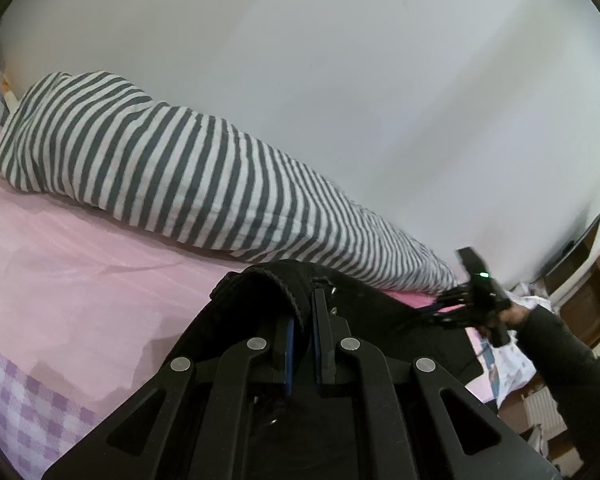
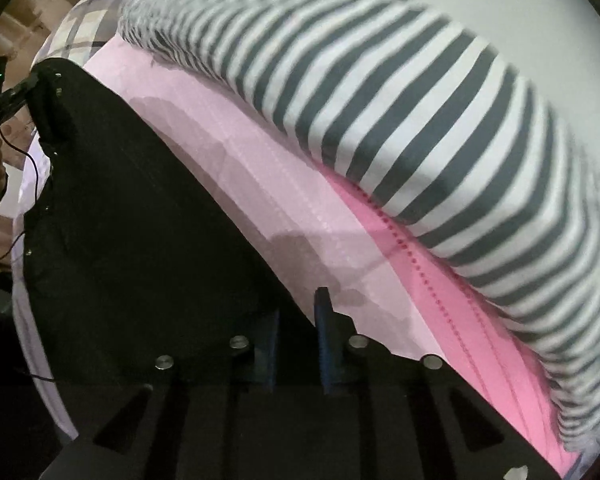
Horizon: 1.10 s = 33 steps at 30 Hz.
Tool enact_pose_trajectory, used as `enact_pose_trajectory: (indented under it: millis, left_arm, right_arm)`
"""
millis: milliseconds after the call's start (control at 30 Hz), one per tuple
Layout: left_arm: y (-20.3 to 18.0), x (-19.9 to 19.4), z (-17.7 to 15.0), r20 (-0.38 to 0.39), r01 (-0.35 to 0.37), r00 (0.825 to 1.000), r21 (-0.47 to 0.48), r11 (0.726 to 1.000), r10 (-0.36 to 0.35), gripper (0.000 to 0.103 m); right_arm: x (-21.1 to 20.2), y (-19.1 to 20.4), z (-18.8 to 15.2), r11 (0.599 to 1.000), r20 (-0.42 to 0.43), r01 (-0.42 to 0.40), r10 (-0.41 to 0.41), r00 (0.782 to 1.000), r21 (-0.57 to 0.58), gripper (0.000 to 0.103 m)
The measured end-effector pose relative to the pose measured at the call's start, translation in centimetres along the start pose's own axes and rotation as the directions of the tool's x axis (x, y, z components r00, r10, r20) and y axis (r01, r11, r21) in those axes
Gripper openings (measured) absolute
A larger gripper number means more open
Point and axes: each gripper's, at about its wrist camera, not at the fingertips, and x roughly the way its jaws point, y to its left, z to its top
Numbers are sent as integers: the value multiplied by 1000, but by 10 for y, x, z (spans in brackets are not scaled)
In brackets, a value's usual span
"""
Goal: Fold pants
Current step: 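Close the right gripper on the waistband while the left gripper keeps holding it, then lift the waistband with both grippers and fold it over toward the leg hems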
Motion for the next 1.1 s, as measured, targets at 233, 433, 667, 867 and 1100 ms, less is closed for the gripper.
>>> enact_pose_trajectory:
  millis: [233,433,667,867,1100]
  left_arm:
    - [0,-3,-1,5,-48,999,52,998,48,7]
    - [-9,-23,-9,11,-45,999,98,994,44,7]
    - [-27,-62,-37,3,-48,999,166,985,48,7]
    - [-32,-88,-74,-42,-46,998,199,979,55,7]
    - [-24,-105,-129,-119,-59,989,195,979,83,8]
  right_arm:
    - [-39,54,-19,978,147,203,-209,967,51,11]
    - [-79,76,-65,941,207,308,-332,920,139,8]
    - [-92,128,-121,900,235,354,-413,880,254,7]
    - [-87,162,-166,883,245,314,-409,879,349,7]
    - [-63,196,-217,881,221,241,-351,910,408,7]
